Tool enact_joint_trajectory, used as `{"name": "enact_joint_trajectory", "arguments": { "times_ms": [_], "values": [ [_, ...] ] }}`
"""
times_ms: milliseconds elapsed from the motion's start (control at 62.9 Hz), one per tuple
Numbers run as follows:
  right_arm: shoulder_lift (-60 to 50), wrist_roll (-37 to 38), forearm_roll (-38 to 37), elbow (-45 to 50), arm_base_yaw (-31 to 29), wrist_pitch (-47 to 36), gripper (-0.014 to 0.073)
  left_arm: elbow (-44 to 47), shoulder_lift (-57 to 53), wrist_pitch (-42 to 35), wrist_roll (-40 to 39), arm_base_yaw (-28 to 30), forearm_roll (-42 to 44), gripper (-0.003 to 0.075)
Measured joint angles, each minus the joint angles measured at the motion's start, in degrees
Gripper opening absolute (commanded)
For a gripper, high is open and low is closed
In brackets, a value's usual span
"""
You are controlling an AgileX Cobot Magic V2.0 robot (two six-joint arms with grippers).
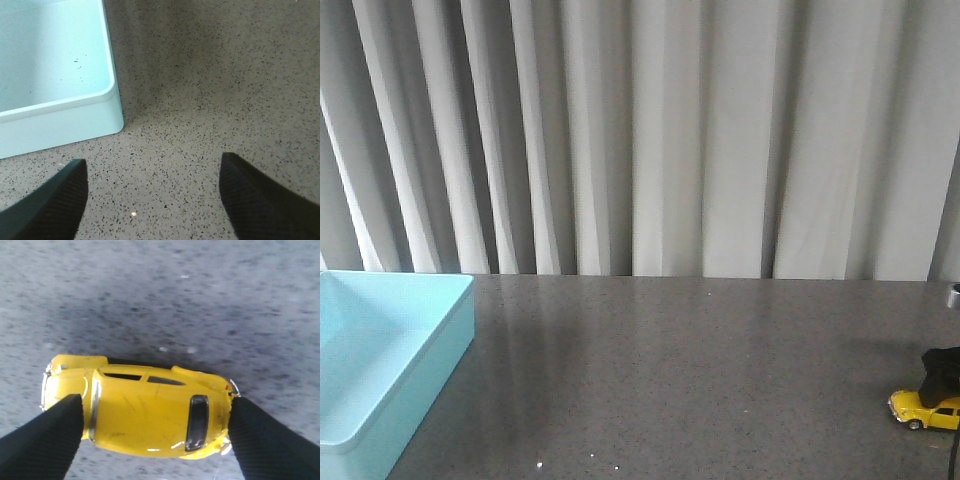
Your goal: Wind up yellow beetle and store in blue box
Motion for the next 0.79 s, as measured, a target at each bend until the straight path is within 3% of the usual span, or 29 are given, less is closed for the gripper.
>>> {"name": "enact_joint_trajectory", "arguments": {
  "times_ms": [461, 795],
  "values": [
    [0.1, -2.8, 1.2, -3.5, -0.7, 2.5, 0.0578, 0.0, 0.0, 0.0, 0.0, 0.0, 0.0, 0.0521],
    [-14.2, -2.8, 5.6, -6.6, 1.9, 5.4, 0.0578, 0.0, 0.0, 0.0, 0.0, 0.0, 0.0, 0.0521]
  ]
}}
